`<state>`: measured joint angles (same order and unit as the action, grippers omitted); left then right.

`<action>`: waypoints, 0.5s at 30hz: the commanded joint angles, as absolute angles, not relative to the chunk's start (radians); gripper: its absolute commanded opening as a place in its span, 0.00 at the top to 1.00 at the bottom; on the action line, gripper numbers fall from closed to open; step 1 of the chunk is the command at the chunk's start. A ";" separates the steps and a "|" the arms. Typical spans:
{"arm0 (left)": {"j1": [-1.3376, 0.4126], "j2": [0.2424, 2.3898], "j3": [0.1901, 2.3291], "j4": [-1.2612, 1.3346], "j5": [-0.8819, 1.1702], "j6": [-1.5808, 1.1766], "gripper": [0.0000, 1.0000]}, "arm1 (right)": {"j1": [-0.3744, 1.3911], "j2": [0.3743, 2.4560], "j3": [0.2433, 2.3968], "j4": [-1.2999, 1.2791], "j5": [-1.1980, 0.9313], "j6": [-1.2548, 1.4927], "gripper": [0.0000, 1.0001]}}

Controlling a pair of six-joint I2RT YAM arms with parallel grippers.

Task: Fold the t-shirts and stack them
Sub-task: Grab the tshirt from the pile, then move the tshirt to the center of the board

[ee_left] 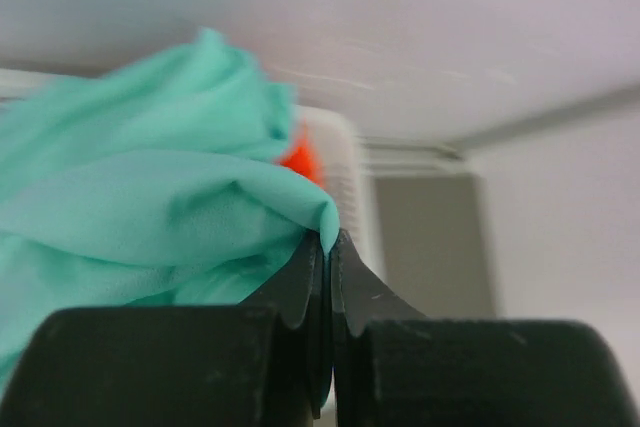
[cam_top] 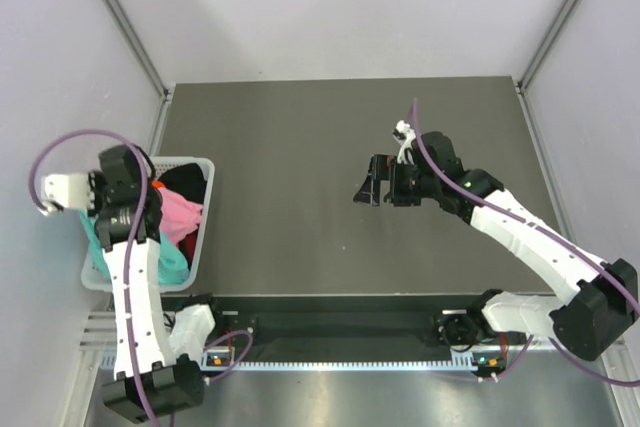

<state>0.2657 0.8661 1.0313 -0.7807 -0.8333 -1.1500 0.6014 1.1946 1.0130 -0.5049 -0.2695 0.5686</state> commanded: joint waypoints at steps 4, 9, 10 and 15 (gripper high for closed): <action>0.252 0.967 1.303 -0.247 -0.195 -0.956 1.00 | 0.620 1.218 1.083 -0.492 -0.265 0.551 0.00; 0.204 1.100 1.605 -0.119 -0.029 -1.028 1.00 | 0.621 1.224 1.106 -0.494 -0.258 0.509 0.00; 0.199 1.127 1.629 -0.074 0.026 -1.043 1.00 | 0.620 1.221 1.108 -0.491 -0.253 0.502 0.01; 0.121 1.297 1.953 0.035 0.098 -1.097 1.00 | 0.618 1.216 1.101 -0.468 -0.248 0.499 0.00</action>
<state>0.1642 1.2209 1.7466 -0.1730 -0.0357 -1.0603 0.6022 1.2293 1.0554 -0.5106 -0.2581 0.5228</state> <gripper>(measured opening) 0.032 0.995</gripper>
